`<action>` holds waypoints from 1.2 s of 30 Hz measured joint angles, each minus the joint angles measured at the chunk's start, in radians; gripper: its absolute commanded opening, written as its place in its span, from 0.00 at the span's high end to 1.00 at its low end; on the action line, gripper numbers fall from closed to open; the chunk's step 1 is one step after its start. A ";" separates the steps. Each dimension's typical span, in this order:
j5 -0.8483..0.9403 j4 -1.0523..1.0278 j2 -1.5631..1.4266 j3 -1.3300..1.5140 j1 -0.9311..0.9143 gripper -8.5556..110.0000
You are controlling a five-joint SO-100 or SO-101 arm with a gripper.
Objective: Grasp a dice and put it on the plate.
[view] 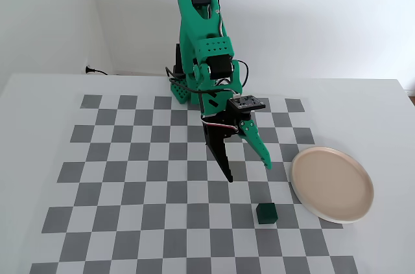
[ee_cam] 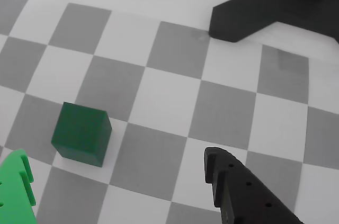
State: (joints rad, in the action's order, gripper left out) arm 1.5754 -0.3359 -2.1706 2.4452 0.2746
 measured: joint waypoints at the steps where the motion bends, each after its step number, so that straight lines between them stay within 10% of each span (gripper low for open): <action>1: 0.000 0.005 0.014 -0.009 0.008 0.68; 36: -0.023 0.178 0.676 -0.314 0.141 0.70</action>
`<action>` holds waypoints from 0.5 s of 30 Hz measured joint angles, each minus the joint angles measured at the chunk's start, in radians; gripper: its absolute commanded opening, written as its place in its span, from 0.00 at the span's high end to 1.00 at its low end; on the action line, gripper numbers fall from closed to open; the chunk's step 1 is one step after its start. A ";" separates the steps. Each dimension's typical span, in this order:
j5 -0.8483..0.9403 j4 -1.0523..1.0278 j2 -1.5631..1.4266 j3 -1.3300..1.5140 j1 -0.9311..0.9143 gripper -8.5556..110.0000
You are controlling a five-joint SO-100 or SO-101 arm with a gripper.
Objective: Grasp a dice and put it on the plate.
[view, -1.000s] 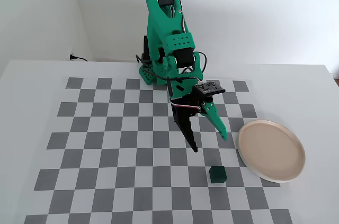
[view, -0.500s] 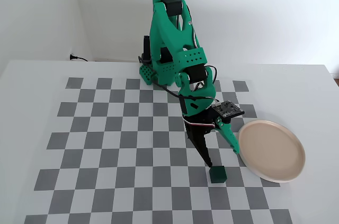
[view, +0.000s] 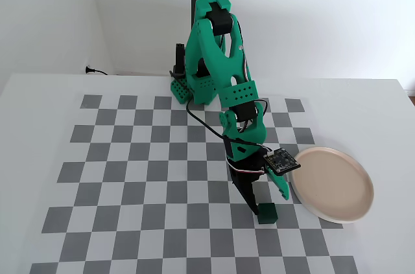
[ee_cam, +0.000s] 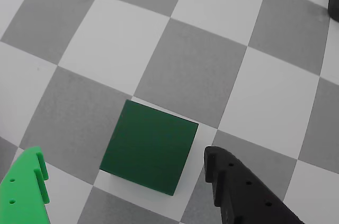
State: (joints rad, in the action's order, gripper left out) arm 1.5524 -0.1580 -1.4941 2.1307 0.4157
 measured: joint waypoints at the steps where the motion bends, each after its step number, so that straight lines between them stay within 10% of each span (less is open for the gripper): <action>1: 0.000 0.008 0.014 0.000 -0.002 0.70; 15: -0.008 0.086 0.120 0.000 -0.005 0.71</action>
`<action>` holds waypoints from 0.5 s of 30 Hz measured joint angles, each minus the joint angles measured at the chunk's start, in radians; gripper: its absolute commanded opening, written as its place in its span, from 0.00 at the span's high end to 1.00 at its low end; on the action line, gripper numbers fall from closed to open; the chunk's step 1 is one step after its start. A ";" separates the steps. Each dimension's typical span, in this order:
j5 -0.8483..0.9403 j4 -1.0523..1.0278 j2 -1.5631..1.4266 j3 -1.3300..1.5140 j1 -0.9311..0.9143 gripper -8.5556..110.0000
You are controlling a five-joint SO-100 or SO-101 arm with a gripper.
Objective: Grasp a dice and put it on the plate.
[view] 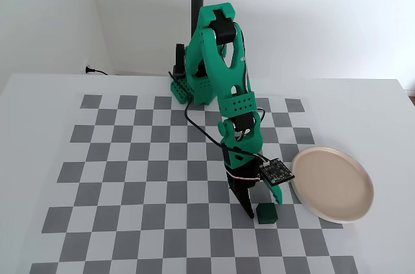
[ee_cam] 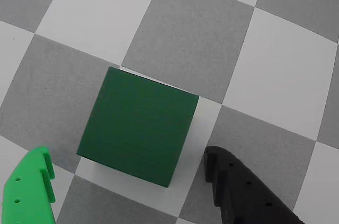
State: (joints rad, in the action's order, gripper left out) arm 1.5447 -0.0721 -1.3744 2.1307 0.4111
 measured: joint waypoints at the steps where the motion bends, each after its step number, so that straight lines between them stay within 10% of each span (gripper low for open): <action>1: 0.002 0.005 0.000 0.000 0.000 0.71; 15: 0.000 0.006 0.041 -0.081 0.000 0.75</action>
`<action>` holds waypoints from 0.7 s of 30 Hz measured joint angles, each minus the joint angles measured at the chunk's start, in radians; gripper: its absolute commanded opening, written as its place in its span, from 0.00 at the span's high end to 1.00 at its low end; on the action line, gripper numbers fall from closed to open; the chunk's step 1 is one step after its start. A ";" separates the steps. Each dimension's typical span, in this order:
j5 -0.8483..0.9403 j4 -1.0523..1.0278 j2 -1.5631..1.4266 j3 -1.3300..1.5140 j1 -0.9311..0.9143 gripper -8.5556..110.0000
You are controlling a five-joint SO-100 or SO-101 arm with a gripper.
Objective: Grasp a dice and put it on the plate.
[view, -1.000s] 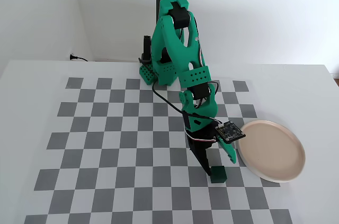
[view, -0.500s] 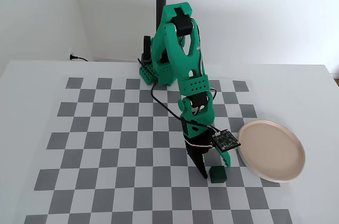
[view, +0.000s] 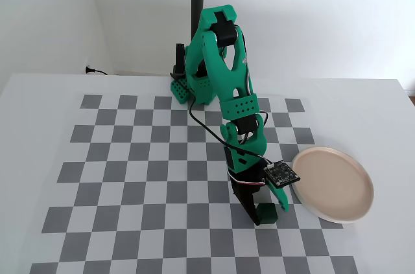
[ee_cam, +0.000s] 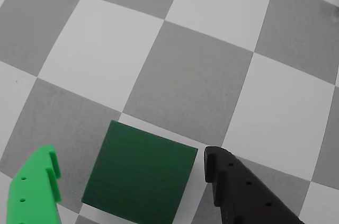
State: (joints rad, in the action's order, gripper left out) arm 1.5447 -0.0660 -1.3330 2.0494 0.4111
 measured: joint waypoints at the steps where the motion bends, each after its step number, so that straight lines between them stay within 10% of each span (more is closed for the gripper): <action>1: 0.000 0.000 0.005 0.000 0.000 0.76; 21: -0.012 0.000 0.012 0.000 0.003 0.96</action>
State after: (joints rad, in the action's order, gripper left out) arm 1.5324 -0.0660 -1.3208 2.0494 0.4142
